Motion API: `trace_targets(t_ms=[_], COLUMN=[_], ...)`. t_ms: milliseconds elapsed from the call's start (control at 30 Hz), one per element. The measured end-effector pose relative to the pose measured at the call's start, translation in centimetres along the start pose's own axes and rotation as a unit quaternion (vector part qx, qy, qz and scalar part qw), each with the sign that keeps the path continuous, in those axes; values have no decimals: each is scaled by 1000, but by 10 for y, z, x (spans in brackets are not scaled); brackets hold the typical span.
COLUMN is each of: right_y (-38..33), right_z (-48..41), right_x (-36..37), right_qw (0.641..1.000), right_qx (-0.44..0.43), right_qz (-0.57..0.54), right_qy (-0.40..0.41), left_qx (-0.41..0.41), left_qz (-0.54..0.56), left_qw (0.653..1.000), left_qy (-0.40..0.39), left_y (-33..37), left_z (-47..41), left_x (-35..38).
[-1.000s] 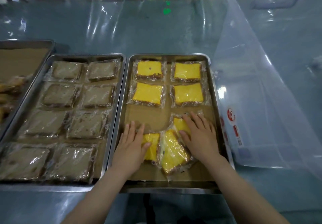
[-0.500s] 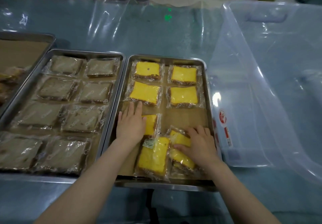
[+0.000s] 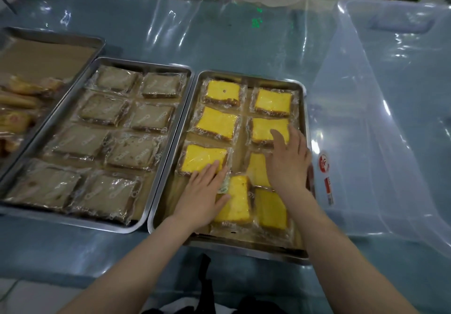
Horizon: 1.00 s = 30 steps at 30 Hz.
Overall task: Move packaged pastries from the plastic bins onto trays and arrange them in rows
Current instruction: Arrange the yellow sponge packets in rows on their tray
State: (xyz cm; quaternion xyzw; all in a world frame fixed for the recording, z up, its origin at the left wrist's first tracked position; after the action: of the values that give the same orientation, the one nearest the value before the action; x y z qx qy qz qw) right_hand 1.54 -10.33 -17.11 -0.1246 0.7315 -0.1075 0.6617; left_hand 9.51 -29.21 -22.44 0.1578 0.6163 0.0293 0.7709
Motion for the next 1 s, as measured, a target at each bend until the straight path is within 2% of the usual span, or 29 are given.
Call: trace_targets(t_ms=[133,267,367,467,600,667,767,833,933,1000], right_y=[0,12,27,32,34,34,28,24,18,16], right_z=[25,60,65,61,62,62,70,84,108,116], right_x=[6,24,36,46,50,47,34,22,14,15], right_qw=[1000,995,992,989,988,988,993,996,999,999], right_qx=[-3,-68,-44,-17,-10,-1,28,50,32,36], right_qz=[-30,-28,-18,-13,-5,-9,-25,-26,-1,-5], right_qy=[9,-71,-115,-145,-154,-152,-109,-66,-23,-25], left_qx=[0,12,46,89,119,88,-6,-67,-123,-128], left_qz=[-5,-41,-96,-113,-67,-9,95,186,311,292], left_qw=[1000,996,988,985,990,996,995,980,941,940], left_qy=[-17,-76,-108,-96,-25,11,31,31,53,124], left_y=[-1,1,8,16,20,14,-5,-21,-42,-52], left_z=[-9,-29,-39,-33,-5,1,3,6,13,21], left_x=[3,-5,-13,-13,-4,-8,-25,-37,-46,-56])
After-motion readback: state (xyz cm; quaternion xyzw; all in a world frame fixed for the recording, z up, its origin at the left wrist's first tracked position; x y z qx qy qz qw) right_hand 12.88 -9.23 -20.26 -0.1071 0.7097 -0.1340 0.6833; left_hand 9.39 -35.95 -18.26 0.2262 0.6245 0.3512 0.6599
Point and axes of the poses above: each hand's wrist, its own z-axis away from the middle knuckle, its own x-axis out of the palm, y = z × x, the point moved 4 cm from there along -z, towards the middle knuckle, and after that the axes turned 4 degrees about -z, right-handed, at the moved point
